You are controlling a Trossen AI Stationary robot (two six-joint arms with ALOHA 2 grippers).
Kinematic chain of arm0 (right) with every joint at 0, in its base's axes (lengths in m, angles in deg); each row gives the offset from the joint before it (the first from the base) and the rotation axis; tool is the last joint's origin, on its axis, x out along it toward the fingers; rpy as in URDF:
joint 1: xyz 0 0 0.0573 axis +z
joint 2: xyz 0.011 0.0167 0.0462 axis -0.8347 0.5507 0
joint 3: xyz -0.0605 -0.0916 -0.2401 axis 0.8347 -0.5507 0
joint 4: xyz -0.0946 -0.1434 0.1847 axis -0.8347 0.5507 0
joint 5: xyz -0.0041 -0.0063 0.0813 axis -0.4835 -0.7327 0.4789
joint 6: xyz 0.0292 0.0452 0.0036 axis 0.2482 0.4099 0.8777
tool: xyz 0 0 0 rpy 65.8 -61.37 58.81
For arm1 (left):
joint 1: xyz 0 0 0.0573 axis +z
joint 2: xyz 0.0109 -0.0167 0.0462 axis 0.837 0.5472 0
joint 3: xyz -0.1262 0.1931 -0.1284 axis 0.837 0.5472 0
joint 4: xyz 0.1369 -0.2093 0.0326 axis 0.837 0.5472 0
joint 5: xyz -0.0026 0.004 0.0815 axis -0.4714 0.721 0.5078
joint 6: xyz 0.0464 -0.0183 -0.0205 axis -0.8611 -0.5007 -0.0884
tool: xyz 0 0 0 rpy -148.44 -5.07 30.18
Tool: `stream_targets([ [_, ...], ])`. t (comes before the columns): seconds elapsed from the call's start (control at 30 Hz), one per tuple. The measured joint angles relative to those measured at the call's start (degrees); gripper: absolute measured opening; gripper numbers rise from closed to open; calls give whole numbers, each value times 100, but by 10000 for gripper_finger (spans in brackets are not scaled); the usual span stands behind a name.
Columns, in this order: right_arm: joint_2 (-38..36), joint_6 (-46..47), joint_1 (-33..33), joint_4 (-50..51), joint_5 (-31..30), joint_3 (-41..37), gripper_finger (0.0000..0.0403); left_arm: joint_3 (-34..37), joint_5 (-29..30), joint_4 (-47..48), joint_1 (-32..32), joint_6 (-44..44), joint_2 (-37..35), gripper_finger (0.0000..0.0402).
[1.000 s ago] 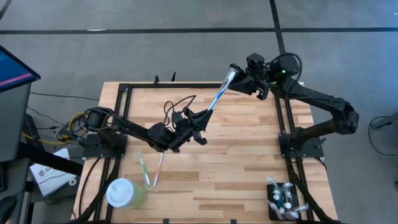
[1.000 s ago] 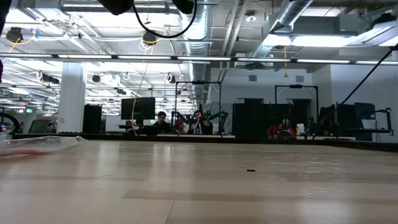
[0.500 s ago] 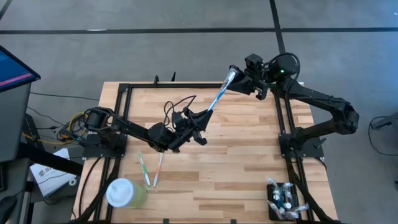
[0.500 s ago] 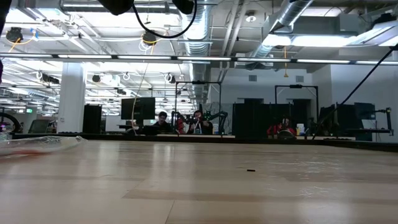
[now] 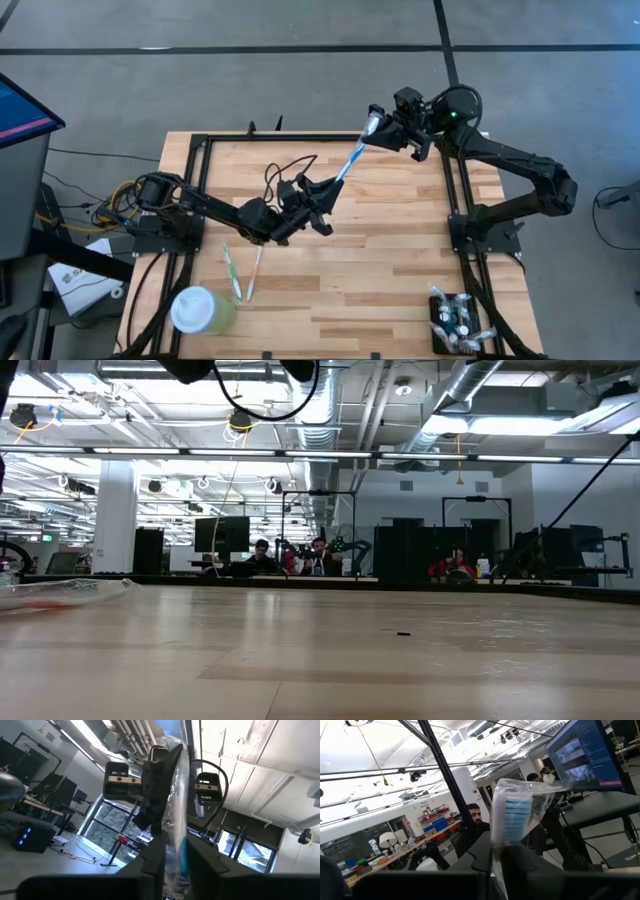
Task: Pick & Place toothbrushing station
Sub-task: Put the blue toothbrush into the black organizer
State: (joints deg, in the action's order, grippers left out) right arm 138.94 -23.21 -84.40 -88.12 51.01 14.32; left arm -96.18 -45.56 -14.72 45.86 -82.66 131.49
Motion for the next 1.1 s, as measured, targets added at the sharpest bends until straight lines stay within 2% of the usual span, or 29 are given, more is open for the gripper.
stream_targets([
  [0.17,-2,7,-13,9,72,0,10,1,54,227,-55,82,-29,134],
  [0.27,-3,54,-45,38,161,0,11,11,475,488,-168,139,-189,199],
  [0.37,-9,73,-92,297,286,0,16,60,1144,864,-337,-28,-446,262],
  [0.43,-49,74,-112,437,425,0,13,61,1569,1038,-438,-290,-666,293],
  [0.53,-113,73,-151,438,684,2,6,59,1782,1309,-565,-651,-993,325],
  [0.67,-188,73,-163,463,1280,1,12,59,2127,1795,-723,-800,-1387,340],
  [0.83,-478,61,-159,449,2016,2,7,55,2422,2291,-787,-788,-1666,332],
  [0.97,-850,24,-156,570,2286,2,7,55,2424,2311,-807,-732,-1773,319],
  [1.1,-1452,-452,-127,1256,2354,2,5,55,2426,2319,-861,-724,-1803,307],
])
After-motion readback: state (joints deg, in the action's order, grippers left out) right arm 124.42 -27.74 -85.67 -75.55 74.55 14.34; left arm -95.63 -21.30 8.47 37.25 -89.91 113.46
